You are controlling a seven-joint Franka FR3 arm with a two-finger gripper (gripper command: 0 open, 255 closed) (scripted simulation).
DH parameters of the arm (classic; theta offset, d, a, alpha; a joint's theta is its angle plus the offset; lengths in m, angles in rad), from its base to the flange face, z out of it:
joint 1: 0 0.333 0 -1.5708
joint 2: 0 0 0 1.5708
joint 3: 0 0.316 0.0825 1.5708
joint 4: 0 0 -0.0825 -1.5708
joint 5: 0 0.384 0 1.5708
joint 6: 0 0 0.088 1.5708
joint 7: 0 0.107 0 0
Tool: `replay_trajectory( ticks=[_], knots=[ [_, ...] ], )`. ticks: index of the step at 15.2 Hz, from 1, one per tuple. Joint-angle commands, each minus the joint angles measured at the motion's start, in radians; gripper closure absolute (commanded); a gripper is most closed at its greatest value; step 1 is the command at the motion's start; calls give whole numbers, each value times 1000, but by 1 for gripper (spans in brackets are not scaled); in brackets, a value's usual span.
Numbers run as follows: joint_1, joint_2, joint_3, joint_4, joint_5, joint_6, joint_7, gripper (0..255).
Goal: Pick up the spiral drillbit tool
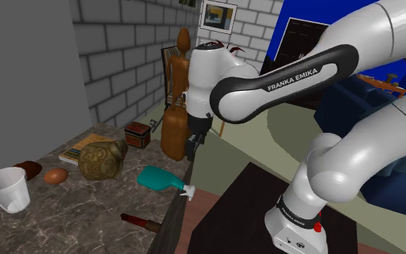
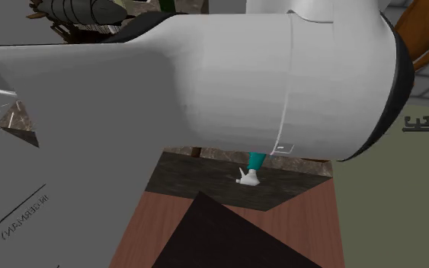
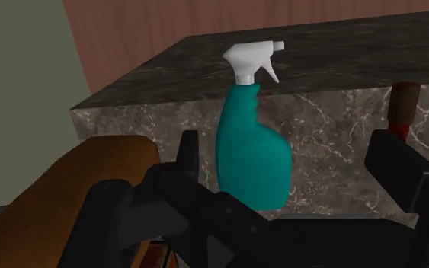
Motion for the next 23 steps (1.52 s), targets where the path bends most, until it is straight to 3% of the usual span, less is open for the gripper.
replay_trajectory(
  ticks=[1, 7, 12, 19, 23],
  knots=[
    [8, 74, 37, 18, -4, 60, 38, 0],
    [12, 297, 128, 79, -79, 221, 164, 0],
    [27, 503, 171, 167, -225, 318, 312, 0],
    [138, 787, 132, 344, -450, 384, 514, 0],
    [177, 861, 98, 378, -504, 416, 557, 0]
  ],
)
